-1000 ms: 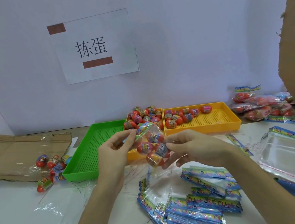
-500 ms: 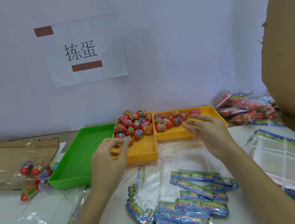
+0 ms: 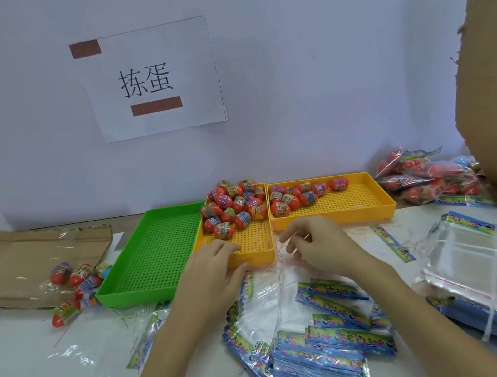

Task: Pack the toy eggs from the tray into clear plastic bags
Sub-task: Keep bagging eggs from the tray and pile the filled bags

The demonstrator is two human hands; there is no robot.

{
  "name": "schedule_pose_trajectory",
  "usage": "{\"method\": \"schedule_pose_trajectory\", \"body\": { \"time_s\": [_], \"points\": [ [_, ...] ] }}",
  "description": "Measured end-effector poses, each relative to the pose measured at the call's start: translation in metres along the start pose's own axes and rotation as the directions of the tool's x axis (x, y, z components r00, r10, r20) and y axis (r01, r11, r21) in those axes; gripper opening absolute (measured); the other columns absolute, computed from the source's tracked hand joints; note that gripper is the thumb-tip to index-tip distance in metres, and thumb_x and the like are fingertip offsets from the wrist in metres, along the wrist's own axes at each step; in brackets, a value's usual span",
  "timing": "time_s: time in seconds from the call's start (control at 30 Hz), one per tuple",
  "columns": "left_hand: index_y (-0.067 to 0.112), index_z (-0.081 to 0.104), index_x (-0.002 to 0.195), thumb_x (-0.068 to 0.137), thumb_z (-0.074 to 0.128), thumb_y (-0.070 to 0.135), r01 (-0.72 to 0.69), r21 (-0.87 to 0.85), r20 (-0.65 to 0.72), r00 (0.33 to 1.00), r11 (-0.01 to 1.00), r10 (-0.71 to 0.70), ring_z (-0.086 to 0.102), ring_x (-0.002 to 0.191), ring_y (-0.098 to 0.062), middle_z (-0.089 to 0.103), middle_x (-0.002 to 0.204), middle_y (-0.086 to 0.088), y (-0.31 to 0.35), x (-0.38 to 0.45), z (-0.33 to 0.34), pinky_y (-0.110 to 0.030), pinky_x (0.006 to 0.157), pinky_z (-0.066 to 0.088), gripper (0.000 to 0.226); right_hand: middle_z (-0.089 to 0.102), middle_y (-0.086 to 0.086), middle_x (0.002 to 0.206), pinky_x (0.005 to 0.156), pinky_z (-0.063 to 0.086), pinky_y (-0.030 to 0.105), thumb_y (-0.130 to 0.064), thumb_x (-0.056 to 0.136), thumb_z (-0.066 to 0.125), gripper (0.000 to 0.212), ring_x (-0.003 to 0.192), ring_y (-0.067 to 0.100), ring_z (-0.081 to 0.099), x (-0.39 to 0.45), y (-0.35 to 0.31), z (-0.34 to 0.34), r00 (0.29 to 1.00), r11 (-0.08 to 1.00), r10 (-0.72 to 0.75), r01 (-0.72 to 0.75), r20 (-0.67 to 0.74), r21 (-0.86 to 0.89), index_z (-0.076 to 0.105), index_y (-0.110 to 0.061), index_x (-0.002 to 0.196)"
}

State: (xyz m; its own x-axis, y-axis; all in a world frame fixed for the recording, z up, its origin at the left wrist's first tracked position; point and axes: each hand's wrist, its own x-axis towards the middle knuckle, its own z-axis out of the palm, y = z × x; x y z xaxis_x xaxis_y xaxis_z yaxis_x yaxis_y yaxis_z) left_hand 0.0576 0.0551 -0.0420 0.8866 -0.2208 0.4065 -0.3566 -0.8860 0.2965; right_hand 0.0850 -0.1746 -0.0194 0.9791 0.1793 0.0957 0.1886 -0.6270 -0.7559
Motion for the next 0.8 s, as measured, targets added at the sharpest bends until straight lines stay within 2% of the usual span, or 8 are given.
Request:
{"method": "schedule_pose_trajectory", "body": {
  "time_s": [0.03,0.13,0.27,0.43,0.57,0.63,0.7,0.8],
  "points": [
    [0.018,0.063,0.139,0.103,0.063,0.038,-0.006,-0.015,-0.005,1.000,1.000,0.006,0.054,0.125,-0.015,0.062,0.133,0.005,0.001,0.000,-0.001,-0.028,0.107,0.038,0.041,0.070,-0.007,0.096,0.065,0.051,0.018,-0.026,0.101,0.065,0.007,0.083,0.004,0.065,-0.001,-0.001,-0.002,0.997,0.997,-0.015,0.021,0.082,-0.069,0.069,-0.027,0.106],
    [0.016,0.066,0.134,0.103,0.064,0.037,-0.033,-0.032,-0.006,0.999,0.999,0.033,0.055,0.122,-0.015,0.062,0.130,0.005,0.004,-0.001,-0.002,-0.030,0.104,0.042,0.037,0.060,-0.016,0.098,0.063,0.042,0.019,-0.058,0.080,0.081,0.042,0.086,0.000,0.057,-0.002,0.001,-0.010,0.978,0.960,0.006,0.052,0.206,-0.274,0.063,-0.033,0.108],
    [0.017,0.068,0.131,0.103,0.063,0.038,-0.041,-0.054,-0.005,0.999,0.998,0.040,0.053,0.122,-0.013,0.062,0.128,0.006,0.004,-0.001,-0.002,-0.025,0.102,0.040,0.035,0.057,-0.005,0.114,0.082,0.048,0.032,-0.063,0.075,0.082,0.060,0.103,0.016,0.056,-0.001,0.007,-0.022,0.970,0.870,0.157,-0.048,0.184,-0.490,0.056,-0.031,0.118],
    [0.016,0.069,0.130,0.103,0.065,0.036,-0.042,-0.073,-0.013,0.999,0.996,0.041,0.052,0.121,-0.013,0.062,0.125,0.005,0.004,-0.001,-0.003,-0.024,0.101,0.040,0.035,0.055,0.003,0.134,0.093,0.050,0.037,-0.061,0.077,0.082,0.079,0.111,0.019,0.054,-0.006,0.007,-0.044,0.961,0.855,0.230,-0.125,0.152,-0.504,0.049,-0.025,0.139],
    [0.016,0.069,0.131,0.103,0.065,0.037,-0.036,-0.077,-0.002,0.999,0.996,0.036,0.051,0.121,-0.013,0.061,0.125,0.004,0.004,0.000,-0.004,-0.025,0.101,0.040,0.035,0.044,0.008,0.143,0.098,0.050,0.040,-0.073,0.062,0.084,0.105,0.111,0.024,0.048,-0.014,0.006,-0.062,0.867,0.695,0.451,-0.190,0.213,-0.694,0.041,-0.025,0.145],
    [0.016,0.069,0.131,0.103,0.065,0.037,-0.035,-0.077,0.001,0.999,0.996,0.035,0.051,0.121,-0.013,0.061,0.126,0.005,0.004,0.000,-0.004,-0.025,0.102,0.041,0.035,0.046,0.007,0.144,0.097,0.049,0.038,-0.067,0.067,0.086,0.100,0.112,0.025,0.050,-0.015,0.004,-0.064,0.869,0.700,0.453,-0.207,0.200,-0.684,0.043,-0.024,0.145],
    [0.017,0.069,0.132,0.103,0.065,0.037,-0.032,-0.080,0.005,0.999,0.996,0.032,0.051,0.121,-0.013,0.060,0.126,0.005,0.004,0.000,-0.004,-0.027,0.103,0.041,0.035,0.053,0.007,0.142,0.094,0.049,0.035,-0.049,0.079,0.086,0.084,0.116,0.026,0.055,-0.014,0.005,-0.062,0.906,0.766,0.392,-0.226,0.159,-0.601,0.046,-0.019,0.146],
    [0.017,0.069,0.132,0.102,0.066,0.037,-0.032,-0.089,0.011,0.999,0.996,0.033,0.051,0.122,-0.014,0.060,0.126,0.005,0.004,-0.001,-0.005,-0.027,0.104,0.042,0.036,0.059,0.010,0.134,0.083,0.046,0.031,-0.024,0.093,0.078,0.060,0.105,0.025,0.056,-0.010,0.010,-0.061,0.942,0.833,0.328,-0.252,0.073,-0.493,0.051,-0.016,0.146]
  ]
}}
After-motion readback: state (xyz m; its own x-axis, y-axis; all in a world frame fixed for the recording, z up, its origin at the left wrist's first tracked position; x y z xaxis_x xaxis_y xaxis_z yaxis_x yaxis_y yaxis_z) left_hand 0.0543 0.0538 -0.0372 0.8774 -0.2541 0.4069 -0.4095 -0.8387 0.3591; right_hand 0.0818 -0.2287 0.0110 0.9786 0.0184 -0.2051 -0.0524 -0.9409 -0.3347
